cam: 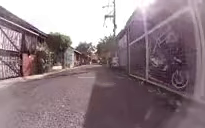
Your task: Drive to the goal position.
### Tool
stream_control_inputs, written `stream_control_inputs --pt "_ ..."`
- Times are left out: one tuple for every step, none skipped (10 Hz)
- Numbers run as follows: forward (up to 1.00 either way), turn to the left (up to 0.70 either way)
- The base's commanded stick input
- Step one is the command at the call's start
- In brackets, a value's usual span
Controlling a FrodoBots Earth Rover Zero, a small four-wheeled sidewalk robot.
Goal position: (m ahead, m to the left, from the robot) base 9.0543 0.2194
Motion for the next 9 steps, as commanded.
stream_control_inputs --pt "0.85 0.00" --pt "0.85 0.00" --pt "0.85 0.00" --pt "0.85 0.00" --pt "0.85 0.00" --pt "0.85 0.00" --pt "0.85 0.00" --pt "0.85 0.00" --pt "0.85 0.00"
